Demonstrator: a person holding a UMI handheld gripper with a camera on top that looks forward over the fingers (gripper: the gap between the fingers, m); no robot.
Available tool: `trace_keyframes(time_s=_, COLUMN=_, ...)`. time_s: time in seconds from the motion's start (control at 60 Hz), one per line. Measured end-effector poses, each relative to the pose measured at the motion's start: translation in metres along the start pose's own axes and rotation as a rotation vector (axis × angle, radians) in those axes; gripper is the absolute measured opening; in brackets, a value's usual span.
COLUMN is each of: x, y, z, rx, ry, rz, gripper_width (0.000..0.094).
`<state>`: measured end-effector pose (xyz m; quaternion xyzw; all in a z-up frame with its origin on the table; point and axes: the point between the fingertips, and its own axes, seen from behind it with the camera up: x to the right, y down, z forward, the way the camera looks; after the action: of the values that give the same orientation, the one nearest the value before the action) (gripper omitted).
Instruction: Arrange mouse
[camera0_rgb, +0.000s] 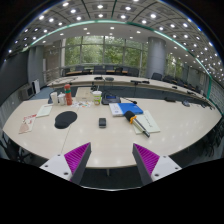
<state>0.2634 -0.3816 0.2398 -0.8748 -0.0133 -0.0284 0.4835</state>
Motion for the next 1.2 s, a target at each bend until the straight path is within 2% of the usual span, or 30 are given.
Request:
trace_keyframes(time_s=0.1, x=0.002, y=0.004, z=0.002, rx=-0.016, ry=0.001, rz=0.000, gripper_width=0.0857)
trace_keyframes(time_s=0.317, x=-0.001, y=0.014, z=0.055, rx=-0.060, ry=-0.018, rz=0.020, gripper_width=0.0858)
trace_keyframes(time_s=0.467, x=-0.007, y=0.025, z=0.146, rx=-0.062, ry=-0.023, rz=-0.007, gripper_width=0.0861)
trace_keyframes(time_s=0.5, x=-0.014, y=0.018, z=0.149, rx=-0.070, ry=-0.019, rz=-0.013, gripper_width=0.0859)
trace_keyframes(time_s=0.717, x=-0.034, y=0.000, z=0.293, rx=-0.041, ry=-0.031, rz=-0.030, gripper_width=0.0858)
trace_keyframes(time_s=0.95, x=-0.060, y=-0.012, z=0.419, rx=-0.076, ry=-0.047, rz=-0.006, gripper_width=0.0848)
trace_keyframes(time_s=1.1, x=-0.065, y=-0.009, z=0.466, rx=-0.118, ry=-0.040, rz=-0.026, gripper_width=0.0773)
trace_keyframes(time_s=1.167, x=-0.068, y=-0.006, z=0.477, rx=-0.133, ry=-0.052, rz=-0.032, gripper_width=0.0689)
trace_keyframes(time_s=1.2, x=-0.071, y=-0.008, z=0.481, rx=-0.126, ry=-0.065, rz=-0.025, gripper_width=0.0617)
